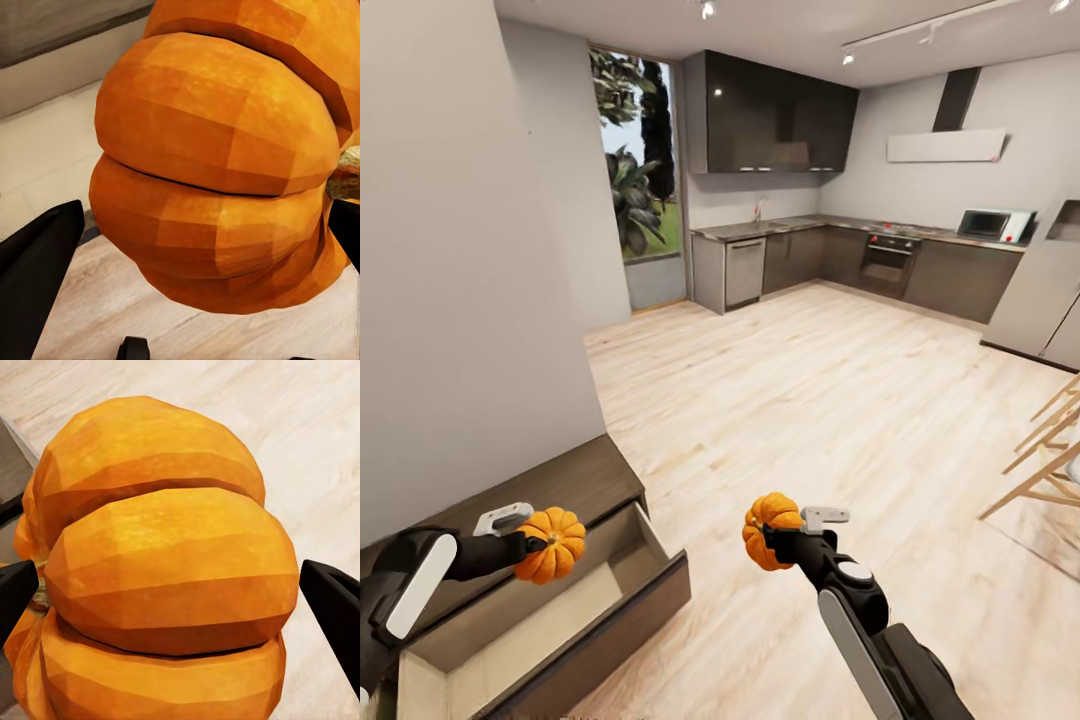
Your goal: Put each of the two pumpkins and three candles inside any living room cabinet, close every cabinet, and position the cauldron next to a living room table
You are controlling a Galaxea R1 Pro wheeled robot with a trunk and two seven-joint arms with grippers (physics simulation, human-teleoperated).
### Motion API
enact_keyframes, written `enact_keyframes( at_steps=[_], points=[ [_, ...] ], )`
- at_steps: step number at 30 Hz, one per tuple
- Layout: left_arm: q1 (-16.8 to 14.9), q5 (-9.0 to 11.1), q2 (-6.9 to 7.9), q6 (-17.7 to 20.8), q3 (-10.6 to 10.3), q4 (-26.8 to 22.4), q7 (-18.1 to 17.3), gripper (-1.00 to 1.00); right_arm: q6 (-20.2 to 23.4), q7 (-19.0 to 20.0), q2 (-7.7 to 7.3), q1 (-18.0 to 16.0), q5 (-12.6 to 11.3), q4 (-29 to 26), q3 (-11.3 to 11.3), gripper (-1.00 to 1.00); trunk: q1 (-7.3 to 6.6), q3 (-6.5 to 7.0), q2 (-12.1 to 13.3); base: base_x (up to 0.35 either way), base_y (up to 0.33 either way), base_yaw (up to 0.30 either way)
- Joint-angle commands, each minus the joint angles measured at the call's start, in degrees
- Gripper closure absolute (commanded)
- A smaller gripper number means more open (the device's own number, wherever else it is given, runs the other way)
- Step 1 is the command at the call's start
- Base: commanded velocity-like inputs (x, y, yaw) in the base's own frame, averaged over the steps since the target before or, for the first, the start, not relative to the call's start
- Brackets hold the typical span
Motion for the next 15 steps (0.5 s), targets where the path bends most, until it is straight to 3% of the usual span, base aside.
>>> enact_keyframes(
  at_steps=[1, 8, 15],
  points=[
    [0.0, -0.4, -0.01, 0.3, 0.1, 0.0, -0.3, 1.00, 0.1, -0.6, -0.04, -0.1, -0.4, -0.1, 0.2, 1.00, 0.01, -0.04, -0.1, -0.003, -0.077, 0.265],
    [-0.1, -0.4, -0.01, 0.3, 0.1, 0.0, -0.3, 1.00, 0.1, -0.6, 0.01, -0.1, 0.0, -0.1, 0.5, 1.00, 0.01, 0.18, -0.1, 0.114, 0.004, 0.272],
    [0.0, -0.3, -0.01, 0.3, 0.0, 0.0, -0.3, 1.00, 0.1, -0.3, 0.02, -0.1, 0.1, -0.1, 0.5, 1.00, 0.01, 0.41, -0.1, 0.022, 0.003, 0.274]
  ],
)
